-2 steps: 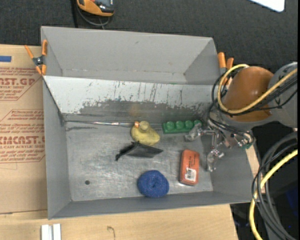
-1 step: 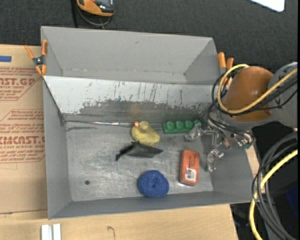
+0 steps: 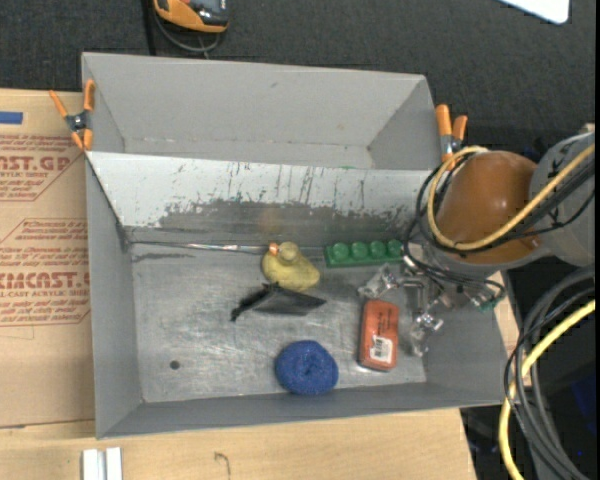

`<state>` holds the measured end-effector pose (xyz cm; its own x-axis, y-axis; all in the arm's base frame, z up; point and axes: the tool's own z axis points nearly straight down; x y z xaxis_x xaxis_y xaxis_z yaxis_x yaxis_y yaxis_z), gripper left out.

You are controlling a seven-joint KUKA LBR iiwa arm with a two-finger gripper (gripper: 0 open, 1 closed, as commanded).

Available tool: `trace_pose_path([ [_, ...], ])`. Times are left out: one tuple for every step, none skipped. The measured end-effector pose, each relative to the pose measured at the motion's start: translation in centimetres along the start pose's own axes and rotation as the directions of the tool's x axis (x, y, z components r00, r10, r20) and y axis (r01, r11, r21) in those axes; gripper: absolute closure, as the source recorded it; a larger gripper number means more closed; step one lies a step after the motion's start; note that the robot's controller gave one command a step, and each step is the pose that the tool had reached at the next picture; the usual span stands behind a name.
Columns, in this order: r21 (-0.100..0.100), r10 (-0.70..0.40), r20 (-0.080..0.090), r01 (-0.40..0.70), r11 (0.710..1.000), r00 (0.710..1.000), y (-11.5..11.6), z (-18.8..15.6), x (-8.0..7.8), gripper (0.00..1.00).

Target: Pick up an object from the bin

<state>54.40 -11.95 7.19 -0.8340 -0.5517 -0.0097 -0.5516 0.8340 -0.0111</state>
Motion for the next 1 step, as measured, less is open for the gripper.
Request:
trace_pose_path([
  [-0.008, -0.225, 0.010, 0.225, 0.974, 0.974, 1.89, -0.08, 4.56, 1.00],
])
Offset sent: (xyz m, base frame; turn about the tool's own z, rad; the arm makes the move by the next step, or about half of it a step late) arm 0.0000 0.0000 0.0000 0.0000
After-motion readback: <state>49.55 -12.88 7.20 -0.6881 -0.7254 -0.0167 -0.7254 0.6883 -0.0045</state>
